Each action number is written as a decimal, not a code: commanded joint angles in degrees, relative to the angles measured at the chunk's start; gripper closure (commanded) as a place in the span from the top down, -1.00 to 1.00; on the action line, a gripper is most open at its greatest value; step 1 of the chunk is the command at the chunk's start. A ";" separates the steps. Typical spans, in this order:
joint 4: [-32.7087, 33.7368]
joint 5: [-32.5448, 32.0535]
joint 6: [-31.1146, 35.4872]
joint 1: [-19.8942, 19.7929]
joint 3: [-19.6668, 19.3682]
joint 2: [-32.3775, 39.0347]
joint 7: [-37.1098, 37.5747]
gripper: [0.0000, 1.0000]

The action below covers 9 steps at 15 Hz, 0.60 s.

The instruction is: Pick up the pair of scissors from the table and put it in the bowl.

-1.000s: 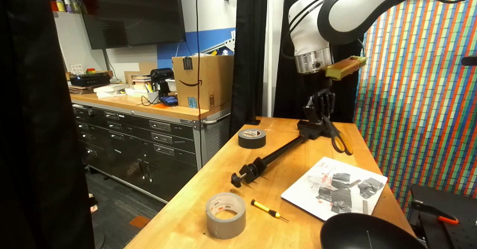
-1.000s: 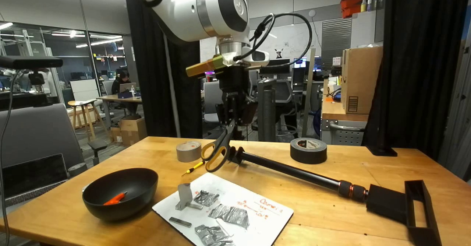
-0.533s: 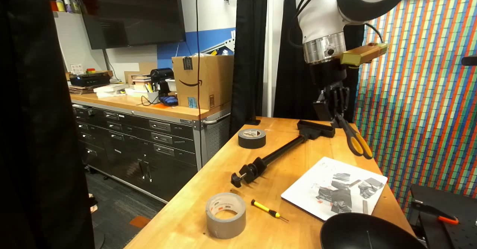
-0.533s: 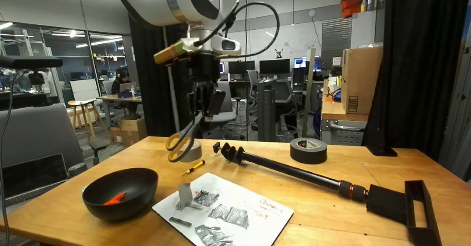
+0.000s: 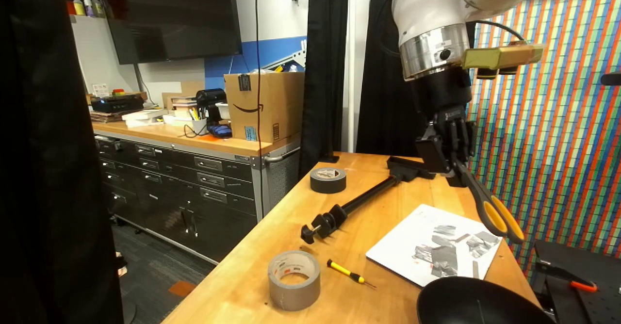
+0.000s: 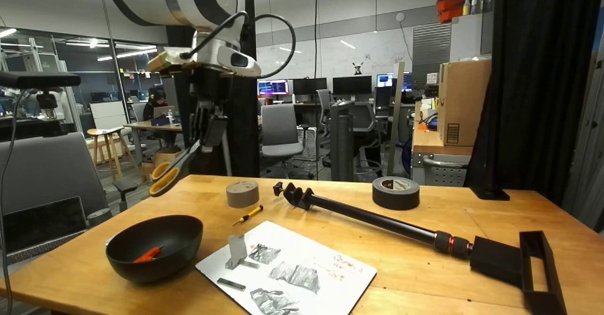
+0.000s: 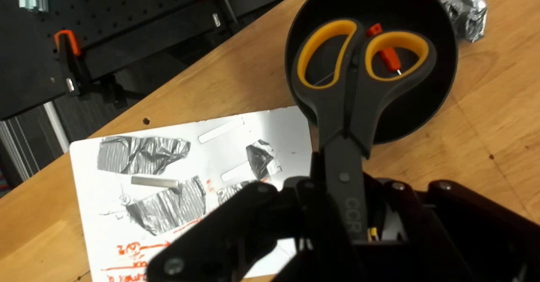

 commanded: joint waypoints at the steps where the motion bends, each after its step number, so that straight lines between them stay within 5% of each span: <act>1: -3.14 4.16 2.92 0.86 0.71 -1.37 1.20 -0.82; 9: -9.48 11.36 10.22 0.97 0.40 0.39 -0.66 -0.82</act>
